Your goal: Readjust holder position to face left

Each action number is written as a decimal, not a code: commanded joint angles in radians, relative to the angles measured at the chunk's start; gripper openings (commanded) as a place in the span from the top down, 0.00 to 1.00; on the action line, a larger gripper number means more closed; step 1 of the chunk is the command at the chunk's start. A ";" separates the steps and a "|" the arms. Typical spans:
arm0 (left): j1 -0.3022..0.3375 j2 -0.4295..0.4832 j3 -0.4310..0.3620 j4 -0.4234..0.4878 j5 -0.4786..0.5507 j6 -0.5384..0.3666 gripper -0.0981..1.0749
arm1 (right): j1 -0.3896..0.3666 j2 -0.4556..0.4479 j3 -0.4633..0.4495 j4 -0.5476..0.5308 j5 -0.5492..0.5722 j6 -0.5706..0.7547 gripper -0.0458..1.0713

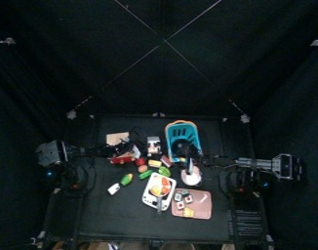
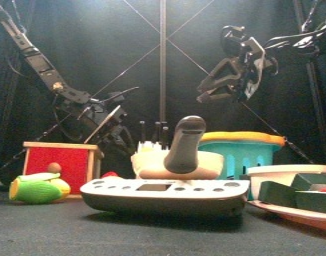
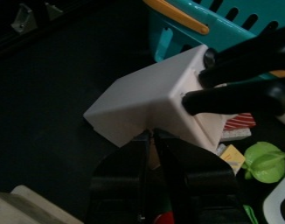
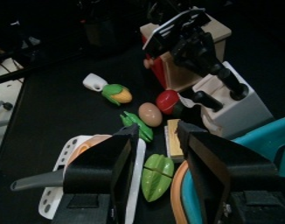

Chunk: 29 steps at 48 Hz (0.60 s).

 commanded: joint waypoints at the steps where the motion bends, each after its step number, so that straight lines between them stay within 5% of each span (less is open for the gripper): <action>1: 0.014 -0.018 -0.018 0.002 -0.003 0.002 0.42 | -0.005 -0.020 -0.011 0.002 -0.009 0.000 0.25; 29: 0.067 0.055 -0.112 0.011 0.025 0.005 0.42 | -0.005 -0.014 -0.011 0.000 -0.009 0.000 0.25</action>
